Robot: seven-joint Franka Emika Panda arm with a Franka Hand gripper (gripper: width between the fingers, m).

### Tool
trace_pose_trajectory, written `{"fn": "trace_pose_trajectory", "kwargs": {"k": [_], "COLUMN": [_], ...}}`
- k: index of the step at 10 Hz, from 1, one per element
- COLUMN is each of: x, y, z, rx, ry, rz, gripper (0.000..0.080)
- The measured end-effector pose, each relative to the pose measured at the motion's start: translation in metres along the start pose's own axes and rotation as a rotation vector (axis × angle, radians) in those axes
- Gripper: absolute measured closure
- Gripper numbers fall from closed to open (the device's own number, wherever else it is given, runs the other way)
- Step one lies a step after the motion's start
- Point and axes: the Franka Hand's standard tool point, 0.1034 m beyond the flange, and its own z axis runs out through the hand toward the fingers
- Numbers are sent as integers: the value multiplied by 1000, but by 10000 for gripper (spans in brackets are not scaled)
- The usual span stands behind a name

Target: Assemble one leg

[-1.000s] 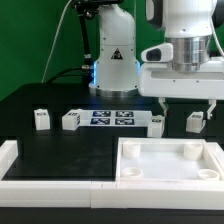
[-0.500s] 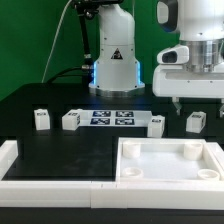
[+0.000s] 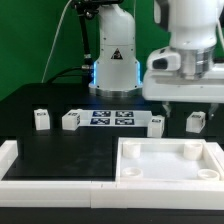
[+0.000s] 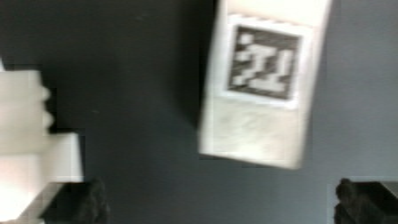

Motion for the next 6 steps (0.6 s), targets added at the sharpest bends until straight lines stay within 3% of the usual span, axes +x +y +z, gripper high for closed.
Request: {"fn": "trace_pose_trajectory", "kwargs": {"k": [3,6], "x": [-8,-11], "y": [5,0], "z": [4,-10], "rx": [-34,-54], "ry": [-256,-507], "rz": [33,51], "gripper": [150,150]}}
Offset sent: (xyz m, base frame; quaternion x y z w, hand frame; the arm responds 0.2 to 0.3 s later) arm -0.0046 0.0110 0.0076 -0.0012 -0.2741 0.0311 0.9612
